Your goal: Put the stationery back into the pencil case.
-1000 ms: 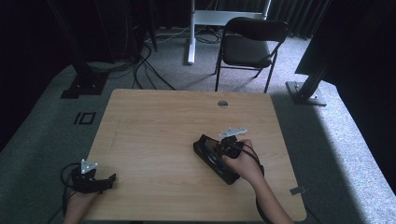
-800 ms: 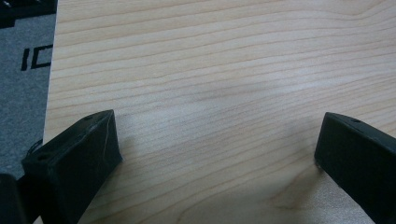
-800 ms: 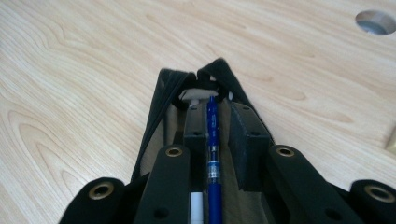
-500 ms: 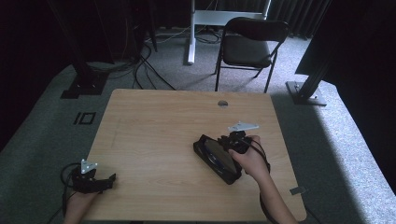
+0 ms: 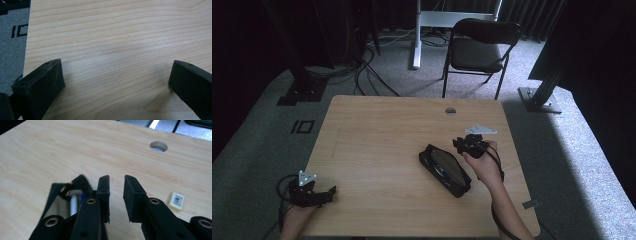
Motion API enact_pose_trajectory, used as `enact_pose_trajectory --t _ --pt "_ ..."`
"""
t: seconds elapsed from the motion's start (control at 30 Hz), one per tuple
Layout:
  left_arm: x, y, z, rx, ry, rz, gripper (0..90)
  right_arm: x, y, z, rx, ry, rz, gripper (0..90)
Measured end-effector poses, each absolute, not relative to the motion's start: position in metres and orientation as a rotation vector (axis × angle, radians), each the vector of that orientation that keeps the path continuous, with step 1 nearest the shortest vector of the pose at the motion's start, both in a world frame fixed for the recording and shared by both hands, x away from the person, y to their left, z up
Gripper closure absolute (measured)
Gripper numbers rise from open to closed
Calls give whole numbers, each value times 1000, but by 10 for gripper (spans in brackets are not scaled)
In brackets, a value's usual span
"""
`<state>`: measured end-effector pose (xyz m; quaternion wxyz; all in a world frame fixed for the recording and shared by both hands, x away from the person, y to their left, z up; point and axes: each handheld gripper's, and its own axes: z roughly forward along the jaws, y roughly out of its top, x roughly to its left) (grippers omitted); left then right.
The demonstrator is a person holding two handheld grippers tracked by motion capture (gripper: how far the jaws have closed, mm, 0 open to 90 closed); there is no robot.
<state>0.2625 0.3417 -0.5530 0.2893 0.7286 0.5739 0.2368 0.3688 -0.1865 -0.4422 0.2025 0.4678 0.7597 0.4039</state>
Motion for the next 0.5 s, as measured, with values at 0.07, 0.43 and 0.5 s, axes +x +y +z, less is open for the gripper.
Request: enact_pose_trajectory --t 0.07,0.43,0.5 --pt "263 342 -553 1945 1532 632 2 371 -189 -444 1313 2100 1130 753" --pt "263 342 -553 1945 1531 632 2 392 -211 -457 1401 2024 1083 730" --pt "263 342 -553 1945 1531 632 2 396 -214 -462 1413 2012 1062 727"
